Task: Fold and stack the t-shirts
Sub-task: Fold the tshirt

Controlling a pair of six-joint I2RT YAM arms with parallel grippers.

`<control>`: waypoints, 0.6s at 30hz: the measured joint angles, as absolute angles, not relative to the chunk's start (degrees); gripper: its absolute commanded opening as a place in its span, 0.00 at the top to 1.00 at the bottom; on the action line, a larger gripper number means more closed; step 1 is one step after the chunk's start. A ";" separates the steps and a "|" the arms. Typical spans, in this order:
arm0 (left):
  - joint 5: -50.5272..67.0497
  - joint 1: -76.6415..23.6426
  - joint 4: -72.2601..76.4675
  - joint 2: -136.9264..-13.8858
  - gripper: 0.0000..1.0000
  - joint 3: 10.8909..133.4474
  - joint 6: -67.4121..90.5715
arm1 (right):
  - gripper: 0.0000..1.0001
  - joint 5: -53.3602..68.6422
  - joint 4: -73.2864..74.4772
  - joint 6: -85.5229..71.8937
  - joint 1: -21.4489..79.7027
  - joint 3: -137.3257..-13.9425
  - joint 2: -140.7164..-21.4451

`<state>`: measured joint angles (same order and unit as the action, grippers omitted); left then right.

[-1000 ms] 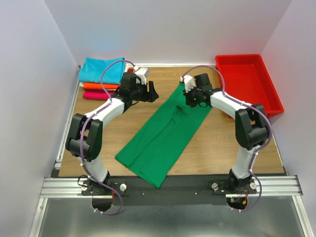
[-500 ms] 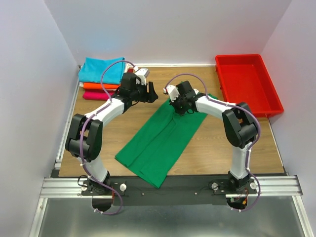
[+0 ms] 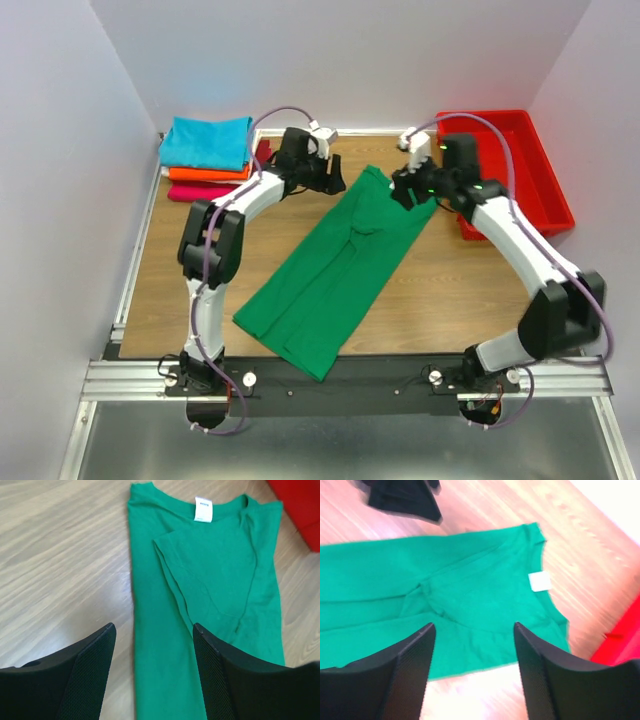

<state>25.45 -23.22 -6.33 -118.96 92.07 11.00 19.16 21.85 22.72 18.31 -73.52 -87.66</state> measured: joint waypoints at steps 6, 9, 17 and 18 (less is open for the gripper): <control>25.08 -25.67 -13.08 -128.73 0.36 102.63 9.23 | 0.24 31.24 22.39 24.25 8.97 -62.72 -75.55; 23.62 -26.48 -16.14 -132.64 0.39 106.98 8.99 | 0.24 36.14 23.14 24.62 6.04 -58.37 -75.22; 21.19 -27.14 -21.85 -139.57 0.60 115.59 8.56 | 0.24 44.62 24.58 24.99 1.45 -55.07 -74.85; 21.17 -27.20 -22.57 -140.27 0.65 116.88 8.49 | 0.24 45.12 24.58 25.02 1.37 -55.07 -74.59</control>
<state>21.17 -27.20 -22.57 -140.27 116.88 8.49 45.12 24.58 25.02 1.37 -55.07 -74.59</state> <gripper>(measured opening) 0.490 0.755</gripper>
